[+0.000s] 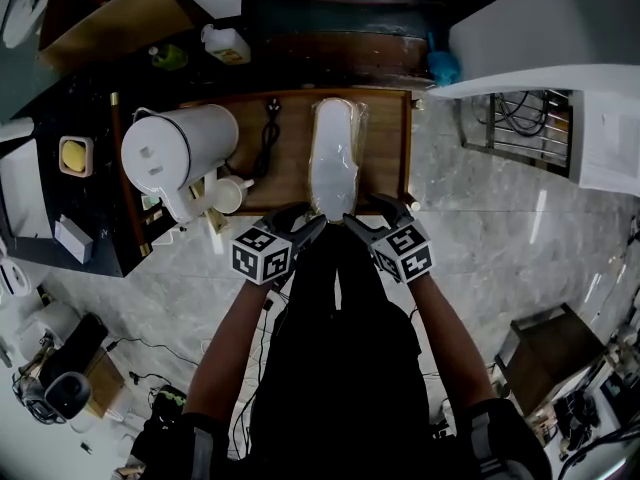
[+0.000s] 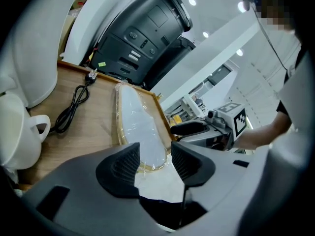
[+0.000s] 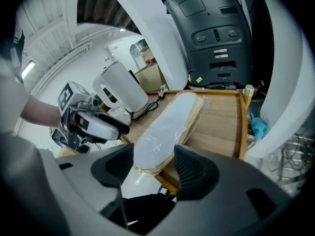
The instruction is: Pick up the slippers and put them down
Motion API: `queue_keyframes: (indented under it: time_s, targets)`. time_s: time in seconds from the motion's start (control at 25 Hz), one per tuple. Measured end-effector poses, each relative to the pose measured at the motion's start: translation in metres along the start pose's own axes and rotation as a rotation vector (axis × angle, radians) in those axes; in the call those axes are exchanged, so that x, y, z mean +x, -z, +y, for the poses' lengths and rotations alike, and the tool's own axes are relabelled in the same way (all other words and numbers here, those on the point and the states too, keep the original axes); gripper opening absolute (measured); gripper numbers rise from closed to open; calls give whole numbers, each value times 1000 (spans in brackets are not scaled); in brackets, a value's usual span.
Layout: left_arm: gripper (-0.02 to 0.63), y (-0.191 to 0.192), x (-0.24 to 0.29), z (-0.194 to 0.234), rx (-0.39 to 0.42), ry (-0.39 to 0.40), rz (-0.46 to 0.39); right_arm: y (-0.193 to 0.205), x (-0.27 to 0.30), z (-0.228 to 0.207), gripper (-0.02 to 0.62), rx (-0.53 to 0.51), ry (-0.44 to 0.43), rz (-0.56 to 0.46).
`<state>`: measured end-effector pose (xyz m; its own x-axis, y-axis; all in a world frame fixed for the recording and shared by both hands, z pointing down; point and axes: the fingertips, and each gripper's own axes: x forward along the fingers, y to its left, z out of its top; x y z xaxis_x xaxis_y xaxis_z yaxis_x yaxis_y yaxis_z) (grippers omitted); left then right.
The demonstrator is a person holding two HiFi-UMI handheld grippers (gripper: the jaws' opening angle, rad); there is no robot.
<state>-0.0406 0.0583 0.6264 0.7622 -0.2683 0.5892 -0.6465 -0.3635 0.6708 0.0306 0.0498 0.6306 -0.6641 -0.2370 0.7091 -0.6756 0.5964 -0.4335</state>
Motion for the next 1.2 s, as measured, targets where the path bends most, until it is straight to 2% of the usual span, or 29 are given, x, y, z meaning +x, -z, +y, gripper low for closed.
queue_keyframes:
  time_s: [0.16, 0.4, 0.88, 1.2]
  targets:
    - [216, 6, 6, 9, -11, -10, 23, 9, 7, -6, 261, 5, -1, 18]
    - [239, 13, 13, 27, -43, -29, 43, 9, 20, -13, 262, 114, -28, -9]
    - [239, 9, 31, 47, -70, -48, 54, 10, 40, -24, 264, 141, -17, 6]
    - [239, 13, 39, 50, -96, -28, 58, 16, 51, -24, 264, 164, -42, 30]
